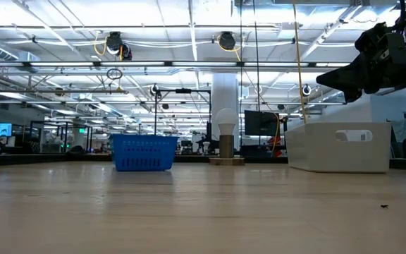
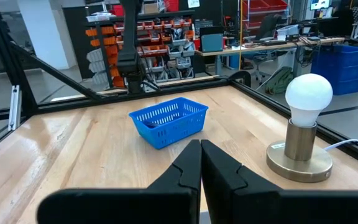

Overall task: Pick & Place Office items
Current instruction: Put the black digital clock into the blue bin

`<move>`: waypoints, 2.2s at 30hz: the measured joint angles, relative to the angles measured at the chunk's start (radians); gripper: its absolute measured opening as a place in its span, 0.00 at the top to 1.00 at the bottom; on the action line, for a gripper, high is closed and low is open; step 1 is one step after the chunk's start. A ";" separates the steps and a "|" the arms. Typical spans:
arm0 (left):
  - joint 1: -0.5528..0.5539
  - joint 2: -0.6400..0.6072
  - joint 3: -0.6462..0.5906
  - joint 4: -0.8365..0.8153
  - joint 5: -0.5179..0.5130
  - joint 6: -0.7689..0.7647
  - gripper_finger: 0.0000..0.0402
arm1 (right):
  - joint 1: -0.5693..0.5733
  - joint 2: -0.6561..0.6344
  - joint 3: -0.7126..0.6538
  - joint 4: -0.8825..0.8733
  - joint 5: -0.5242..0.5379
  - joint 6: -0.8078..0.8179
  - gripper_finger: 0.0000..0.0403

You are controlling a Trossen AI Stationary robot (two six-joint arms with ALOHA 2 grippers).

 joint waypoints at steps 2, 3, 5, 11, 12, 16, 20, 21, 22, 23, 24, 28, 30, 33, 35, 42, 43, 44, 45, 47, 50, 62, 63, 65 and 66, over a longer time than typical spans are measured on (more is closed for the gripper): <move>0.005 -0.130 -0.104 0.045 -0.011 -0.022 0.67 | 0.000 0.000 0.000 0.000 0.000 0.000 1.00; 0.009 -0.188 -0.153 0.070 -0.024 -0.035 0.67 | 0.000 0.000 0.000 0.000 0.000 0.000 1.00; 0.018 -0.290 -0.242 0.090 -0.046 -0.045 0.67 | 0.000 0.000 0.000 0.001 0.000 0.000 1.00; 0.037 -0.545 -0.446 0.125 -0.051 -0.039 0.67 | 0.000 0.000 0.000 0.002 0.001 0.000 1.00; 0.040 -0.578 -0.468 0.126 -0.054 -0.042 0.67 | 0.000 0.000 0.000 0.002 0.001 0.000 1.00; 0.053 -0.691 -0.535 0.132 -0.057 -0.046 0.67 | 0.000 0.000 0.000 0.002 0.002 0.000 1.00; 0.064 -0.755 -0.577 0.126 -0.057 -0.048 0.67 | 0.000 0.000 0.000 0.002 0.002 0.000 1.00; 0.068 -0.763 -0.582 0.127 -0.057 -0.053 0.67 | 0.000 0.000 0.000 0.003 0.002 0.000 1.00; 0.072 -0.767 -0.584 0.128 -0.057 -0.056 0.67 | 0.000 0.000 0.000 0.003 0.002 0.000 1.00; 0.077 -0.768 -0.585 0.128 -0.057 -0.065 0.67 | 0.000 0.000 0.000 0.003 0.002 0.000 1.00; 0.083 -0.765 -0.585 0.130 -0.062 -0.080 0.67 | 0.000 0.000 0.000 0.003 0.003 0.000 1.00; 0.113 -0.700 -0.570 0.171 -0.096 -0.133 0.67 | 0.000 0.000 0.000 0.005 0.004 0.000 1.00; 0.131 -0.648 -0.546 0.181 -0.096 -0.142 0.67 | 0.000 0.000 0.000 0.005 0.005 0.000 1.00; 0.168 -0.542 -0.502 0.182 -0.096 -0.150 0.67 | 0.000 0.000 0.000 0.005 0.005 0.002 1.00; 0.200 -0.448 -0.466 0.167 -0.065 -0.162 0.67 | 0.000 0.000 0.000 0.006 0.006 0.002 1.00; 0.325 -0.079 -0.364 0.099 0.068 -0.186 0.67 | 0.000 0.000 0.000 0.006 0.006 0.001 1.00; 0.343 -0.030 -0.351 0.100 0.087 -0.186 0.67 | 0.000 0.000 0.000 0.006 0.006 0.001 1.00; 0.361 0.019 -0.337 0.106 0.102 -0.187 0.67 | 0.000 0.000 0.000 0.006 0.006 0.001 1.00; 0.378 0.066 -0.326 0.110 0.116 -0.187 0.67 | 0.000 0.000 0.000 0.006 0.005 0.001 1.00; 0.411 0.155 -0.311 0.105 0.151 -0.187 0.67 | 0.000 0.000 0.000 0.006 0.005 0.001 1.00; 0.453 0.277 -0.290 0.103 0.209 -0.187 0.67 | 0.000 0.000 0.000 0.006 0.004 0.000 1.00; 0.502 0.513 -0.249 0.102 0.271 -0.187 0.67 | 0.000 0.000 0.000 0.006 0.004 -0.003 1.00; 0.503 0.517 -0.249 0.102 0.271 -0.187 0.67 | 0.000 0.000 0.000 0.006 0.003 -0.003 1.00; 0.503 0.523 -0.249 0.100 0.271 -0.188 0.67 | 0.000 0.000 0.000 0.006 0.003 -0.003 1.00; 0.503 0.523 -0.249 0.098 0.270 -0.188 0.66 | 0.000 0.000 0.000 0.006 0.004 -0.003 1.00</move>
